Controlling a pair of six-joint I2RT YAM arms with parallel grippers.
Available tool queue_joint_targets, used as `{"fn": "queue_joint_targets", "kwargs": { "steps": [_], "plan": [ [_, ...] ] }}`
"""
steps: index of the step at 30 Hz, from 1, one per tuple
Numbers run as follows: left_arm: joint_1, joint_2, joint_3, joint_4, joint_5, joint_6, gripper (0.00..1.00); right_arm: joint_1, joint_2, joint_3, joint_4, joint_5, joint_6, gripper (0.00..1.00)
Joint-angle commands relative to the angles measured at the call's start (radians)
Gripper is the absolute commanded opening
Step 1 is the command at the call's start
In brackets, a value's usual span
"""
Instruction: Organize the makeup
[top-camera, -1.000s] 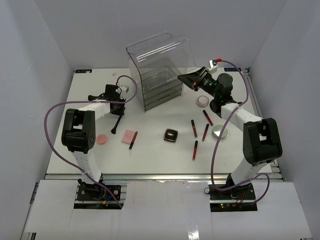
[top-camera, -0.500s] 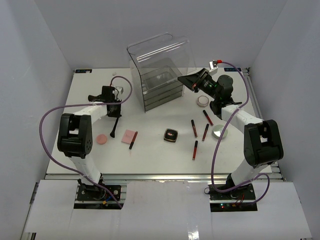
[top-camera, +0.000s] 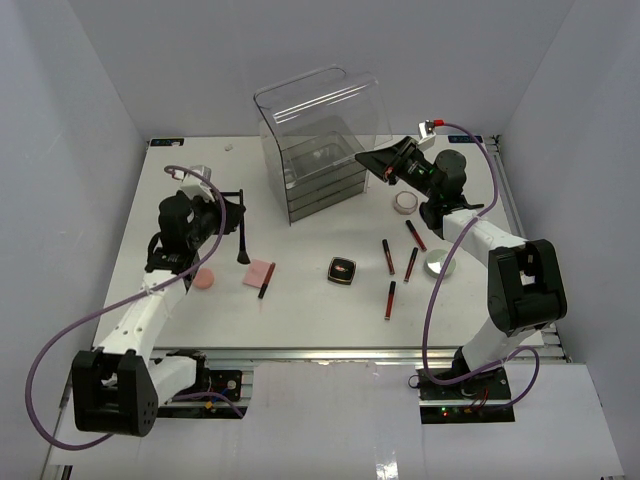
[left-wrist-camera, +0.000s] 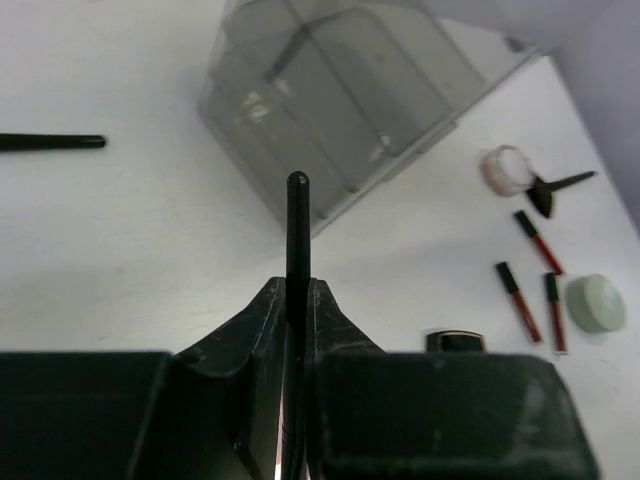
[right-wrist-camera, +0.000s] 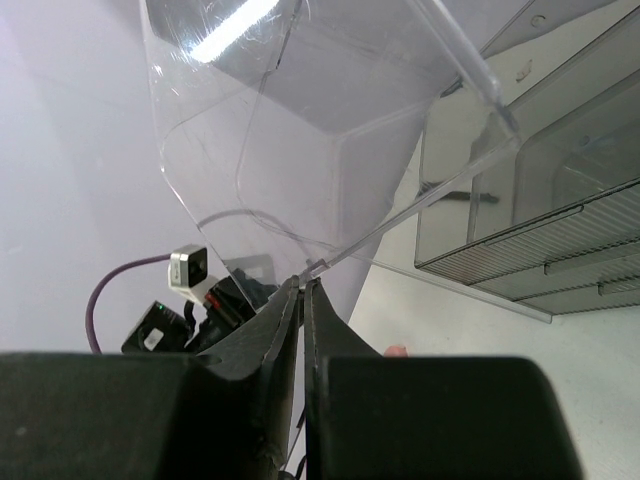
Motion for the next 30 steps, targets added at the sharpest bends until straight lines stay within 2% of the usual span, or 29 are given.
{"fn": "queue_joint_targets", "kwargs": {
  "steps": [1,8,12,15,22,30],
  "plan": [
    [-0.044,-0.097,-0.141,0.304,0.227,-0.091,0.0,-0.001,-0.045,0.035,0.08,-0.011,-0.02,0.08],
    [-0.259,-0.159,-0.188,0.4,0.25,0.226,0.0,-0.001,-0.043,0.039,0.073,-0.011,-0.025,0.08],
    [-0.428,-0.109,-0.122,0.344,0.167,0.512,0.0,-0.001,-0.046,0.042,0.062,-0.01,-0.031,0.08],
    [-0.493,-0.054,-0.08,0.319,0.083,0.645,0.0,-0.001,-0.05,0.045,0.057,-0.012,-0.033,0.08],
    [-0.583,0.098,0.021,0.351,-0.055,0.855,0.0,-0.001,-0.06,0.057,0.044,-0.021,-0.03,0.08],
    [-0.607,0.254,0.158,0.336,-0.045,0.982,0.0,-0.001,-0.063,0.07,0.041,-0.022,-0.015,0.08]
  ]
}}
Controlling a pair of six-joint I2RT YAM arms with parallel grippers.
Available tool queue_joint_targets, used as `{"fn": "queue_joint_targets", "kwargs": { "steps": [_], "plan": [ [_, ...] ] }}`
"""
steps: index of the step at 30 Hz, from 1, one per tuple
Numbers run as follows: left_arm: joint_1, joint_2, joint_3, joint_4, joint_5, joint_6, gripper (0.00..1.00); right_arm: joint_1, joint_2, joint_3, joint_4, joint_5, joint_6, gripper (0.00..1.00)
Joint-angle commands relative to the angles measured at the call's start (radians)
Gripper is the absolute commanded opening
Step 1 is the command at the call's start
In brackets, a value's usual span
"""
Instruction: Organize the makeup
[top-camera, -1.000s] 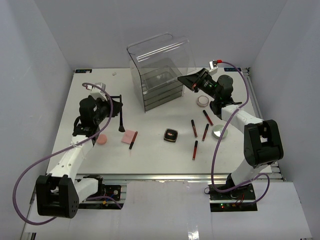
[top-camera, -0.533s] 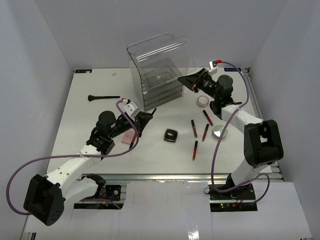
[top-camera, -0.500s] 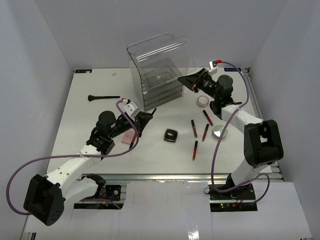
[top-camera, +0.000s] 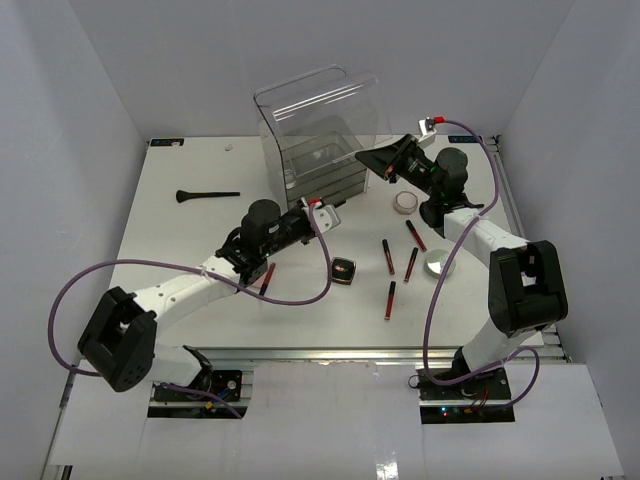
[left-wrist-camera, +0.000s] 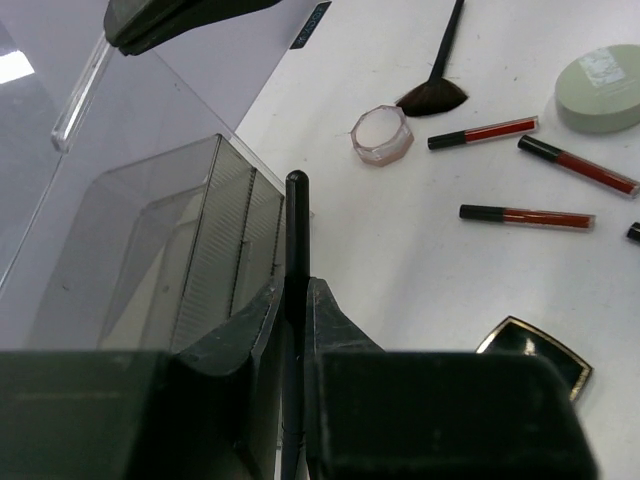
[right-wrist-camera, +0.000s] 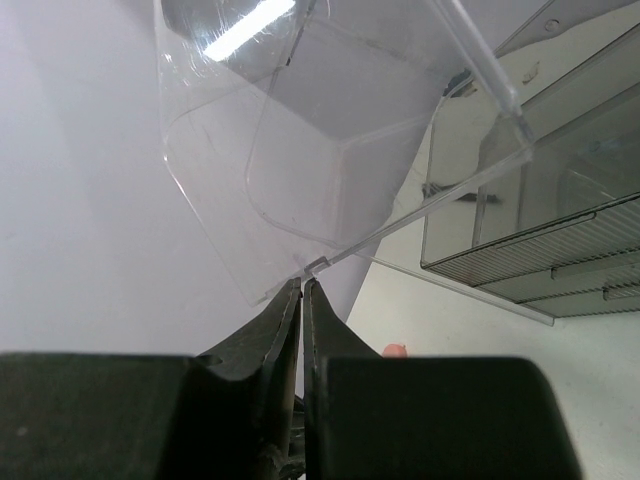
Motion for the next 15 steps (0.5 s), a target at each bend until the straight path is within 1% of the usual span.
{"fn": "queue_joint_targets", "kwargs": {
  "steps": [1,10,15],
  "plan": [
    [-0.008,0.053,0.095,0.017,0.002,0.132,0.0,-0.001,-0.057,0.053,0.054,-0.006,0.0,0.08],
    [-0.008,0.178,0.233,-0.018,-0.022,0.215,0.0,-0.001,-0.063,0.048,0.056,-0.004,0.002,0.08],
    [-0.008,0.222,0.26,-0.012,-0.058,0.267,0.0,-0.001,-0.067,0.048,0.055,-0.006,0.004,0.08]
  ]
}}
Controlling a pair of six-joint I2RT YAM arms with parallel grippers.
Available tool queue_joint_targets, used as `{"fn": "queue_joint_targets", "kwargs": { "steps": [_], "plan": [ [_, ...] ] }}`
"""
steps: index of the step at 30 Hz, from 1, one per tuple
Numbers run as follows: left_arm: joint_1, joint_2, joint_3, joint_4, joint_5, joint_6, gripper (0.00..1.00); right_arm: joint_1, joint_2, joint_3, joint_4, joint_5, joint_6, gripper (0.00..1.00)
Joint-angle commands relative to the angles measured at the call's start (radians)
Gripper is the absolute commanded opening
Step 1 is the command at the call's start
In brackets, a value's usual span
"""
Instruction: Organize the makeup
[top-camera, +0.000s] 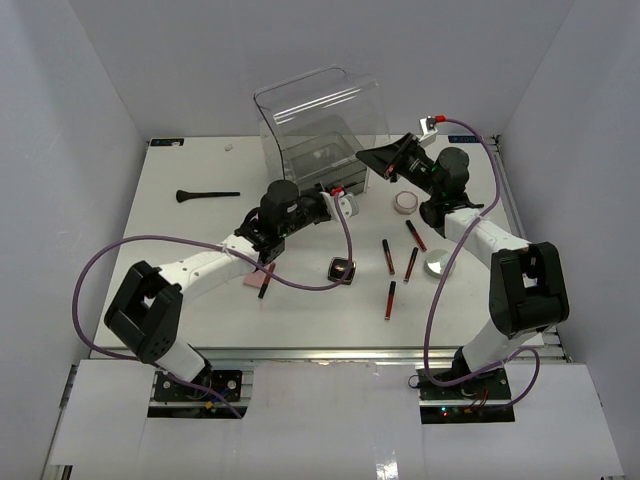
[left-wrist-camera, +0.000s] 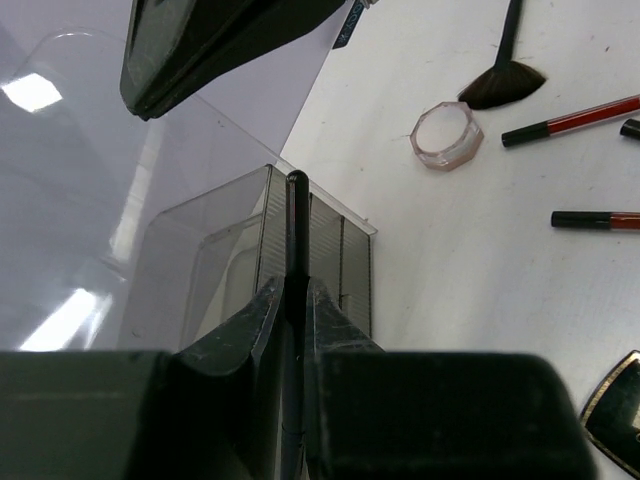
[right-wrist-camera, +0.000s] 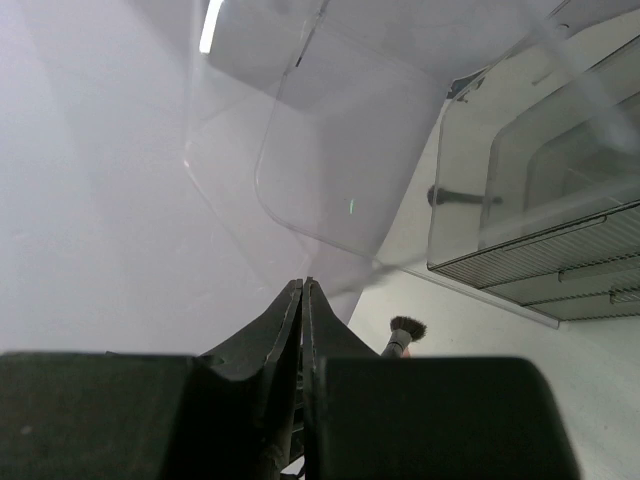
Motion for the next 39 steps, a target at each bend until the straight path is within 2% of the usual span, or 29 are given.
{"fn": "queue_joint_targets", "kwargs": {
  "steps": [1,11,18,22,27,28,30,35,39],
  "plan": [
    [-0.005,0.023,0.053,0.006,-0.04,0.073,0.0,-0.001,-0.057,0.046,0.054,-0.002,0.003,0.08],
    [-0.005,0.049,0.069,0.045,-0.085,0.095,0.0,-0.001,-0.048,0.053,0.06,-0.004,0.011,0.08],
    [-0.006,-0.037,0.013,0.039,-0.072,0.045,0.0,-0.005,-0.045,0.001,0.056,-0.013,-0.056,0.09],
    [-0.006,-0.182,-0.087,0.048,-0.052,-0.023,0.0,-0.005,-0.013,-0.041,0.036,-0.025,-0.127,0.23],
    [-0.006,-0.361,-0.181,0.005,-0.052,-0.116,0.0,0.0,0.081,-0.018,0.016,-0.052,-0.164,0.57],
    [-0.006,-0.4,-0.202,-0.004,-0.057,-0.137,0.0,0.002,0.102,0.0,0.006,-0.058,-0.17,0.6],
    [-0.006,-0.479,-0.251,-0.015,-0.071,-0.176,0.0,0.008,0.142,0.033,-0.001,-0.067,-0.176,0.63],
    [-0.006,-0.647,-0.367,-0.074,-0.121,-0.231,0.0,0.033,0.226,0.09,-0.013,-0.059,-0.186,0.62],
    [-0.006,-0.754,-0.393,-0.114,-0.137,-0.246,0.0,0.05,0.29,0.113,0.016,-0.047,-0.162,0.55]
  ]
}}
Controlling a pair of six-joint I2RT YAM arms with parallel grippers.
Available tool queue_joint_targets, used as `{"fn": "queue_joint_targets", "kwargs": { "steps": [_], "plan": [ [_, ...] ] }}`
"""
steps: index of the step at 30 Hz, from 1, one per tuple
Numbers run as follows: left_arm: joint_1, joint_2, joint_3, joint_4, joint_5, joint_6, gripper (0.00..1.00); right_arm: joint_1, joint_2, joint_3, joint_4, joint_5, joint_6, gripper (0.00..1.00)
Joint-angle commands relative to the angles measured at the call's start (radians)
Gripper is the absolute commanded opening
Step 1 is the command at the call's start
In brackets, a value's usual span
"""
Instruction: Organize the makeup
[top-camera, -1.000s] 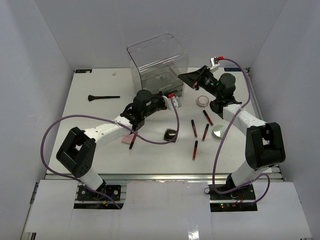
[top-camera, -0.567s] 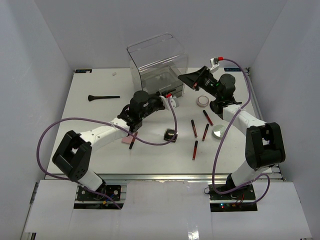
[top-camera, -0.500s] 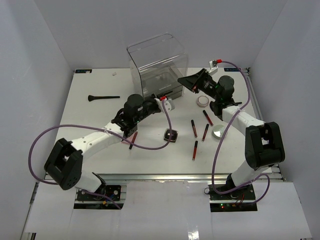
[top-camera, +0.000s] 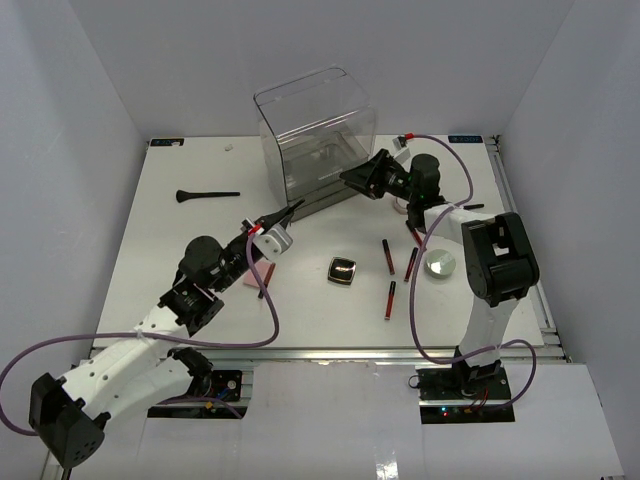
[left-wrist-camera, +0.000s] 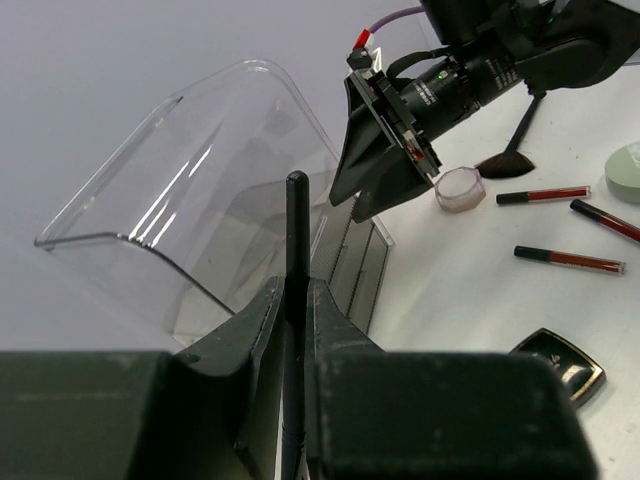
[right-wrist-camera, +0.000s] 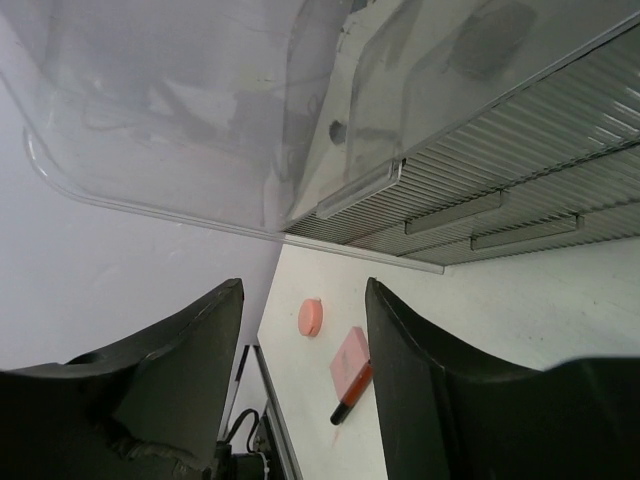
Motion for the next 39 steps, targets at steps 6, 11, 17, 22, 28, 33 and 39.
{"fn": "queue_joint_targets", "kwargs": {
  "steps": [6,11,17,22,28,33,39],
  "plan": [
    [-0.003,-0.14,-0.04,-0.097,-0.047,-0.063,0.0,0.031,0.119,0.132,0.077,0.017,0.011,0.48],
    [-0.004,-0.15,-0.049,-0.096,-0.052,-0.062,0.0,0.032,0.167,0.166,0.101,0.036,0.041,0.45],
    [-0.003,-0.143,-0.042,-0.09,-0.043,-0.069,0.0,0.034,0.197,0.186,0.147,0.06,0.085,0.42],
    [-0.004,-0.132,-0.036,-0.091,-0.038,-0.073,0.0,0.034,0.217,0.209,0.169,0.075,0.117,0.4],
    [-0.004,-0.112,-0.031,-0.089,-0.027,-0.08,0.0,0.033,0.227,0.219,0.183,0.086,0.139,0.35],
    [-0.004,-0.107,-0.028,-0.089,-0.019,-0.086,0.0,0.032,0.236,0.215,0.204,0.095,0.157,0.21],
    [-0.004,-0.09,-0.021,-0.088,0.009,-0.094,0.0,0.025,0.234,0.185,0.254,0.096,0.206,0.09]
  ]
}}
